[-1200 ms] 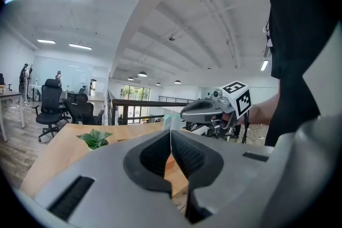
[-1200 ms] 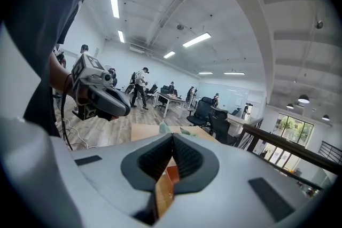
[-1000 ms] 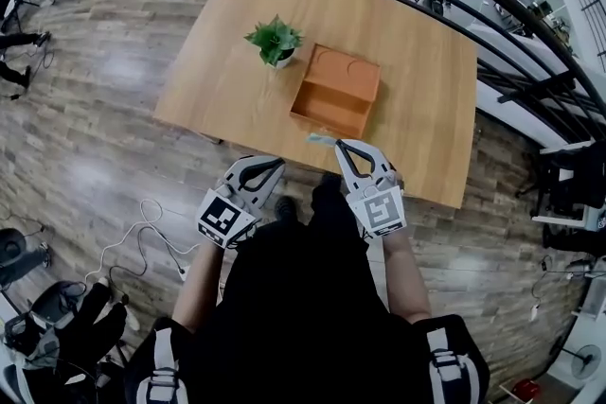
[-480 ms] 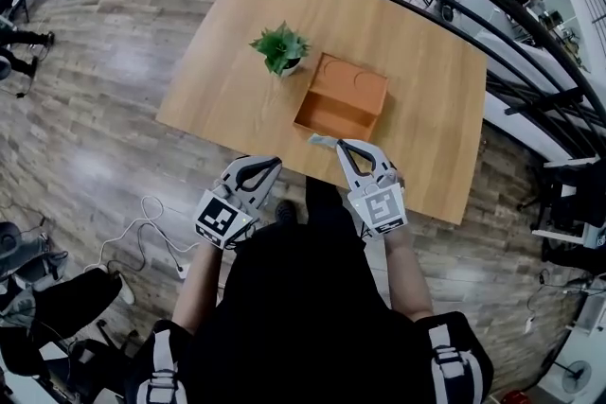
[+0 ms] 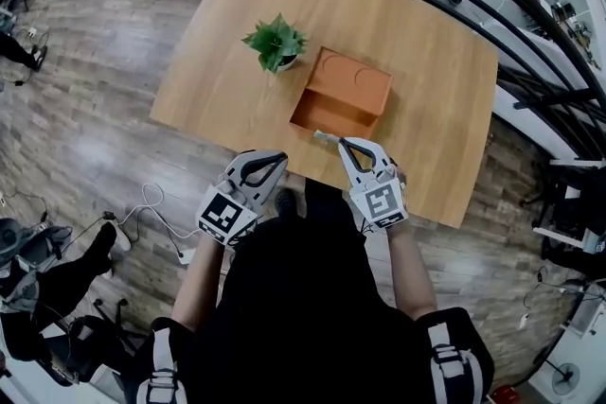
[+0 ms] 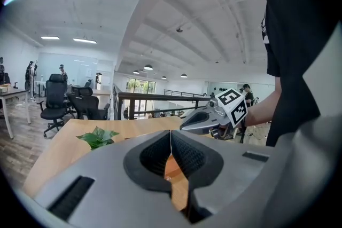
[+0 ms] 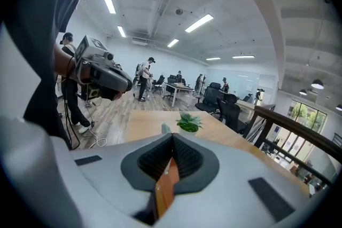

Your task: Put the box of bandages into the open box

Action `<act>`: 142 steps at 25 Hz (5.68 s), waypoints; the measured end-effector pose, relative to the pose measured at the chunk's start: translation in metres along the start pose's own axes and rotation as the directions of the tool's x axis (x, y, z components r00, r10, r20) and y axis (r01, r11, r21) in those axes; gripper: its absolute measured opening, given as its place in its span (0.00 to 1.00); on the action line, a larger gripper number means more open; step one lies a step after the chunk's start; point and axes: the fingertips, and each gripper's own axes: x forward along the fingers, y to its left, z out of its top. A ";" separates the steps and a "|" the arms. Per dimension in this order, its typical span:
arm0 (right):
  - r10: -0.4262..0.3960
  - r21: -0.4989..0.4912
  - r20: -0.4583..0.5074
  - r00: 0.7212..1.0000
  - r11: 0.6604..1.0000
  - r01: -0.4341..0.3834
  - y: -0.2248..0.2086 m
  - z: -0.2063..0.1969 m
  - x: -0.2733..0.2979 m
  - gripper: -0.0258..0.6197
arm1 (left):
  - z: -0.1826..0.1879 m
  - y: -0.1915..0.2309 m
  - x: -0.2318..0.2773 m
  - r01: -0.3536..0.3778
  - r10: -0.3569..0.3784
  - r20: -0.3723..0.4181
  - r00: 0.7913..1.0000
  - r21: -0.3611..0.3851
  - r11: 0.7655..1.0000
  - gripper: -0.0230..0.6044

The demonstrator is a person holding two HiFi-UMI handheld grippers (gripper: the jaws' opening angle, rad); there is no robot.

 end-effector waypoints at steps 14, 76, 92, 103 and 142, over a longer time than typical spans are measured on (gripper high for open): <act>0.018 -0.012 -0.096 0.995 1.000 -0.019 -0.020 -0.050 0.031 0.08 | -0.016 0.008 0.032 0.009 -0.011 -0.039 0.999 -0.055 0.998 0.08; 0.114 0.337 -0.394 0.912 0.941 0.028 -0.037 -0.179 0.108 0.08 | -0.036 0.001 0.078 0.081 -0.092 -0.130 0.987 -0.089 0.993 0.08; 0.095 0.282 -0.417 0.904 0.959 0.029 -0.043 -0.183 0.110 0.27 | -0.034 -0.001 0.083 0.087 -0.098 -0.125 0.987 -0.089 0.992 0.08; 0.086 0.274 -0.399 0.913 0.961 0.029 -0.042 -0.179 0.107 0.29 | -0.029 -0.004 0.081 0.086 -0.095 -0.110 0.989 -0.084 0.993 0.08; -0.129 0.145 -0.265 0.956 0.974 0.172 0.004 -0.120 -0.011 0.08 | -0.015 -0.052 0.013 0.098 -0.098 -0.023 0.995 0.002 0.995 0.08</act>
